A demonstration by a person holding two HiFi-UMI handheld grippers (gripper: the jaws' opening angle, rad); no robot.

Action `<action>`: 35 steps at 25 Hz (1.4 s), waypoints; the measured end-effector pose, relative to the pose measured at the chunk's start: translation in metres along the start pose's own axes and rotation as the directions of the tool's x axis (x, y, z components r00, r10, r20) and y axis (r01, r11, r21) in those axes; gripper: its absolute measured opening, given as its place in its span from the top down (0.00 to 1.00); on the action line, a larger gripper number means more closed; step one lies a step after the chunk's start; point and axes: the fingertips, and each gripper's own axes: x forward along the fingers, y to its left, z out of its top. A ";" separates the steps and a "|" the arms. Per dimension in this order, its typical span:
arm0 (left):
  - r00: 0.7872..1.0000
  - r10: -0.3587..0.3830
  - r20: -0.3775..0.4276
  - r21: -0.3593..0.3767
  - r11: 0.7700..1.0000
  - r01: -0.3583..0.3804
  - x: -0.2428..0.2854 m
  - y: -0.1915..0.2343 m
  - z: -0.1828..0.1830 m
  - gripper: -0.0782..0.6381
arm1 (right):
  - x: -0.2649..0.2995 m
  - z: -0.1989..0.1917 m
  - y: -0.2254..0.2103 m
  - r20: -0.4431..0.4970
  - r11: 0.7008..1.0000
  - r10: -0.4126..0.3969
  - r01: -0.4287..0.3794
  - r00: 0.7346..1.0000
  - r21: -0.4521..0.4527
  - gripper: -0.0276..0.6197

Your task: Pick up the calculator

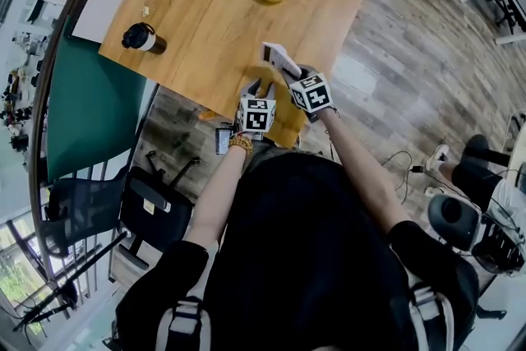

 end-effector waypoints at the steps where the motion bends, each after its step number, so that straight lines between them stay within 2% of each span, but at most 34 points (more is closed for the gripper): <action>1: 1.000 0.000 0.007 0.001 1.000 0.000 0.000 -0.001 0.003 0.67 | -0.002 0.004 0.000 0.007 1.000 0.000 0.000 1.000 -0.002 0.85; 6: 0.999 0.005 0.047 -0.033 0.999 -0.004 -0.006 -0.003 0.020 0.67 | -0.011 0.022 0.000 0.052 1.000 0.004 -0.003 0.999 -0.018 0.85; 16: 0.989 0.014 0.149 -0.013 1.000 -0.013 -0.018 -0.009 0.074 0.67 | -0.035 0.073 -0.012 0.154 0.999 -0.005 0.012 0.988 -0.045 0.85; 24: 0.965 0.033 0.261 -0.014 0.999 -0.030 -0.036 -0.010 0.127 0.67 | -0.077 0.141 -0.016 0.326 1.000 -0.013 0.020 0.945 -0.018 0.85; 29: 0.938 0.053 0.344 0.011 0.998 -0.060 -0.055 -0.016 0.155 0.68 | -0.112 0.179 -0.006 0.429 0.997 -0.013 0.041 0.903 -0.057 0.85; 35: 0.878 0.071 0.474 0.064 0.991 -0.114 -0.089 -0.029 0.200 0.69 | -0.152 0.203 -0.002 0.532 0.996 -0.021 0.067 0.846 -0.067 0.85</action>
